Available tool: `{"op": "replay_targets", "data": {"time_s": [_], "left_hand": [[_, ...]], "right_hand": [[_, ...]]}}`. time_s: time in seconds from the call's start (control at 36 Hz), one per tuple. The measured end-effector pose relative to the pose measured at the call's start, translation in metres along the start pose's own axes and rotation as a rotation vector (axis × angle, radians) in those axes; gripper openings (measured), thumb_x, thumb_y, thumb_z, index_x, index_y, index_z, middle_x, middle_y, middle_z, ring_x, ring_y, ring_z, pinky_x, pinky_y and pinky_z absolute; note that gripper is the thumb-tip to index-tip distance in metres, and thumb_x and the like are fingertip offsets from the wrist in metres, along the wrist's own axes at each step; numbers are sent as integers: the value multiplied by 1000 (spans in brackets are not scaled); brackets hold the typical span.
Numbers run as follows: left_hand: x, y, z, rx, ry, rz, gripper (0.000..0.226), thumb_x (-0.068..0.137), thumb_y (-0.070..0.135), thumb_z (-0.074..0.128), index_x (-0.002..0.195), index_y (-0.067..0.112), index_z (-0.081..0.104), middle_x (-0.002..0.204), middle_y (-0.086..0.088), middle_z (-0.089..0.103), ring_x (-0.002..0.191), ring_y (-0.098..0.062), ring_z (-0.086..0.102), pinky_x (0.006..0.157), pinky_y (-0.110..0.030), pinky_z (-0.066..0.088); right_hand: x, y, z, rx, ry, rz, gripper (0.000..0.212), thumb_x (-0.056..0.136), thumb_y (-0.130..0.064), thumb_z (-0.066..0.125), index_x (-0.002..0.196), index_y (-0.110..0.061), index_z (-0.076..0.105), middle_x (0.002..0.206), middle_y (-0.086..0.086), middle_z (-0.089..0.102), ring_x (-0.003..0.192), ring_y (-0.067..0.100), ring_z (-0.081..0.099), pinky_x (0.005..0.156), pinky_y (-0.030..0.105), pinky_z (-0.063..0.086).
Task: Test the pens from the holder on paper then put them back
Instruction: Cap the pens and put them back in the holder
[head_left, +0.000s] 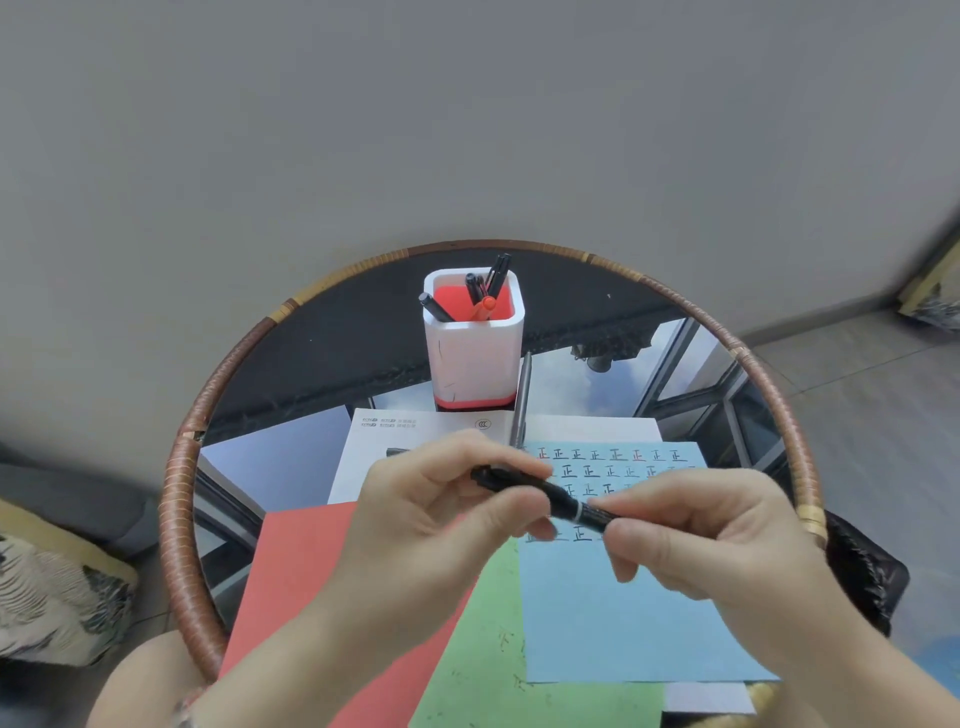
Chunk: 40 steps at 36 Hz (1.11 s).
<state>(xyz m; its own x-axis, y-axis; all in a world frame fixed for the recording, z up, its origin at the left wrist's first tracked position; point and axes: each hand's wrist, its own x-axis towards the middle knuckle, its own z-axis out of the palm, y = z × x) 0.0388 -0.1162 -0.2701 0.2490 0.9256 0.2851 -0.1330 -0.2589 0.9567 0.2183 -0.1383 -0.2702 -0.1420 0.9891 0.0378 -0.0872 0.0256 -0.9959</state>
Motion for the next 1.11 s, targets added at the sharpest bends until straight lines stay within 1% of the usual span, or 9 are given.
{"op": "replay_targets", "data": {"time_s": [0.06, 0.11, 0.22, 0.33, 0.44, 0.53, 0.64, 1.0, 1.11], "left_hand": [[6, -2, 6, -157, 129, -207, 7, 63, 13, 76, 66, 19, 74, 61, 0, 69, 54, -13, 64, 58, -21, 52], [10, -9, 9, -271, 191, -413, 11, 61, 27, 79, 63, 18, 74, 66, 0, 70, 60, -10, 65, 57, -20, 51], [12, -21, 6, -328, 306, -577, 15, 75, 29, 62, 71, 17, 70, 80, 1, 74, 77, -9, 70, 57, -17, 51], [8, -23, -9, -161, 527, -398, 15, 86, 23, 57, 80, 12, 66, 79, -1, 72, 73, -9, 69, 56, -17, 53], [2, -17, -31, 2, 692, -175, 17, 88, 21, 55, 76, 15, 64, 67, 6, 69, 68, -7, 67, 60, -17, 53], [-2, -9, -42, 24, 764, -70, 15, 87, 22, 55, 75, 21, 64, 64, 10, 68, 71, -9, 66, 59, -15, 52], [-5, 2, -50, 39, 767, 24, 13, 76, 33, 55, 80, 24, 64, 66, 13, 69, 70, -4, 65, 61, -15, 53], [61, 41, -51, 77, 777, 412, 6, 88, 16, 60, 87, 23, 59, 84, -1, 65, 82, -13, 66, 71, -25, 54], [99, 31, -52, 242, 680, 312, 10, 85, 15, 63, 82, 24, 62, 80, 5, 66, 82, -13, 66, 79, -25, 52]], "right_hand": [[4, -2, 8, -24, 61, 7, 14, 52, -10, 85, 63, -15, 77, 45, 7, 62, 34, 4, 46, 37, 8, 32], [9, 2, 15, -168, 153, -34, 21, 69, 1, 75, 64, -19, 76, 51, 3, 68, 42, 4, 56, 44, 9, 41], [21, 20, 19, -561, 91, 25, 14, 79, -25, 67, 69, -34, 69, 66, -14, 71, 54, -2, 58, 53, 10, 41], [39, 32, 12, -694, 119, 98, 39, 91, -41, 44, 77, -14, 69, 68, -4, 70, 62, 5, 59, 61, 23, 44], [70, 40, 9, -888, 263, 111, 23, 91, -32, 48, 99, -16, 63, 73, -5, 62, 70, 12, 55, 62, 29, 42], [98, 45, 20, -1073, 214, 151, 33, 89, -26, 49, 120, -15, 48, 87, 2, 62, 88, 22, 57, 70, 32, 43], [121, 55, 37, -1230, 165, 235, 38, 86, -21, 49, 118, -7, 34, 90, 10, 59, 79, 30, 55, 50, 30, 34], [74, 22, 13, -869, 232, 174, 30, 89, -9, 35, 117, -20, 42, 66, -1, 44, 51, 14, 39, 45, 26, 29], [49, 14, 0, -826, 248, 102, 22, 91, -12, 38, 106, -25, 48, 62, 0, 44, 47, 11, 34, 38, 17, 28]]}}
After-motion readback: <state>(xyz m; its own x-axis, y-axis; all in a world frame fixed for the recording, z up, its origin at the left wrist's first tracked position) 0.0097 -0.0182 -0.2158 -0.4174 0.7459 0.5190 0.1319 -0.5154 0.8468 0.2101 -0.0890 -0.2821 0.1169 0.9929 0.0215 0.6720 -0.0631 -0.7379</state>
